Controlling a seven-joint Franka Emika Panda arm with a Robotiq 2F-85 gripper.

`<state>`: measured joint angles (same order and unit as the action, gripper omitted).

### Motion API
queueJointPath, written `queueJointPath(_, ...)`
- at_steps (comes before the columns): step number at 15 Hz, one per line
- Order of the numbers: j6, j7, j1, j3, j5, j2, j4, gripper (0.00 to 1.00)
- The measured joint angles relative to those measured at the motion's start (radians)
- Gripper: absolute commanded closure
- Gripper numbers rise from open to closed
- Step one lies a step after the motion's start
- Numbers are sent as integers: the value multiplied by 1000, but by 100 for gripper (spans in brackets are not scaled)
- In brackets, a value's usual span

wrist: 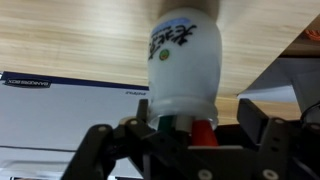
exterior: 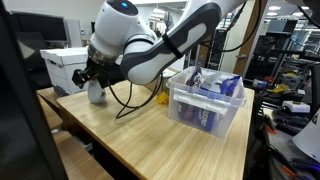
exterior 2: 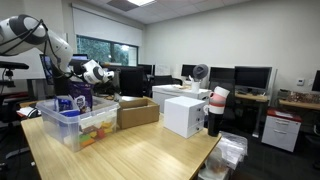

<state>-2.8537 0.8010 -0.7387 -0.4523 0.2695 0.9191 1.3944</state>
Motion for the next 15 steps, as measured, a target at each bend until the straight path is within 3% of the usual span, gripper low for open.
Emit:
queueJointPath(4, 7, 0, 4, 7, 0, 0, -2, 64)
queueJointPath(15, 40, -3, 29, 60, -1, -20, -9, 65)
